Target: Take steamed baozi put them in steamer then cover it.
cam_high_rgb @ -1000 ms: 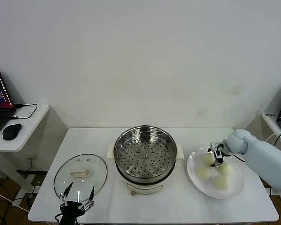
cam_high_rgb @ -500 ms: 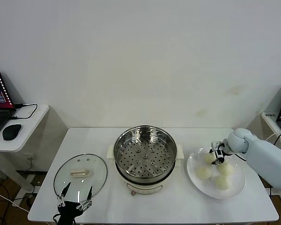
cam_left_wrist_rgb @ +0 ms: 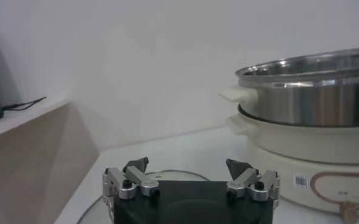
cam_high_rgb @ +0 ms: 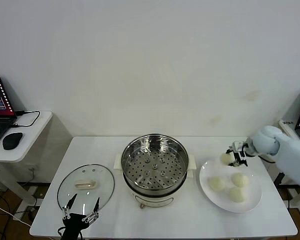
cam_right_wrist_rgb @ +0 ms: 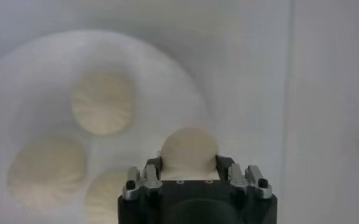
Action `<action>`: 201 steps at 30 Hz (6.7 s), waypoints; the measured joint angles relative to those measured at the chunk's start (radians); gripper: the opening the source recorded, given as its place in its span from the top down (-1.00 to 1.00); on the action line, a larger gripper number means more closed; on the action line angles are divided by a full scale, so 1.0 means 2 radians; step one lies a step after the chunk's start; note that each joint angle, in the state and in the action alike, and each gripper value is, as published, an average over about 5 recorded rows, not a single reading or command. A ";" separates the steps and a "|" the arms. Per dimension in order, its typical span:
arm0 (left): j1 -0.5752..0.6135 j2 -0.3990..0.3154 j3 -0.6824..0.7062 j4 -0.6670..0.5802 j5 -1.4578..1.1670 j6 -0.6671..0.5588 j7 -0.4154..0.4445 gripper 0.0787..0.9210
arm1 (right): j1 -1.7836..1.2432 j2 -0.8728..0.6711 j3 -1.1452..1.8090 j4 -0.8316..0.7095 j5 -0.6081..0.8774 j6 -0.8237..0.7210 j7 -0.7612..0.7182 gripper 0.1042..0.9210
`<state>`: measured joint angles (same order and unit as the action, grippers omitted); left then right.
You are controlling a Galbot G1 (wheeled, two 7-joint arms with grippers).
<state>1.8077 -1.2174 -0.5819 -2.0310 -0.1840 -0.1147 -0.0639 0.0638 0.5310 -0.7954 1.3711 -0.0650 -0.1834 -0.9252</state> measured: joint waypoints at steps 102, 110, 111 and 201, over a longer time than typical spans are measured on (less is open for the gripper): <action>-0.004 -0.001 -0.025 -0.014 -0.048 -0.013 0.000 -0.77 | 0.357 -0.028 -0.352 0.216 0.119 -0.098 -0.025 -0.76; -0.003 -0.006 -0.025 -0.014 -0.043 -0.013 0.000 -0.77 | 0.257 -0.078 -0.289 0.207 0.086 -0.098 -0.023 -0.76; -0.003 -0.006 -0.026 -0.014 -0.043 -0.013 0.000 -0.77 | 0.240 -0.081 -0.276 0.203 0.080 -0.096 -0.022 -0.76; -0.006 -0.011 -0.029 -0.025 -0.035 -0.015 0.002 -0.77 | 0.293 0.082 -0.204 0.116 0.197 -0.141 -0.004 -0.19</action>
<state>1.7954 -1.2400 -0.6392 -2.0814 -0.2543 -0.1439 -0.0599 0.6500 0.6941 -1.2039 1.6038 0.3281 -0.4650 -0.9323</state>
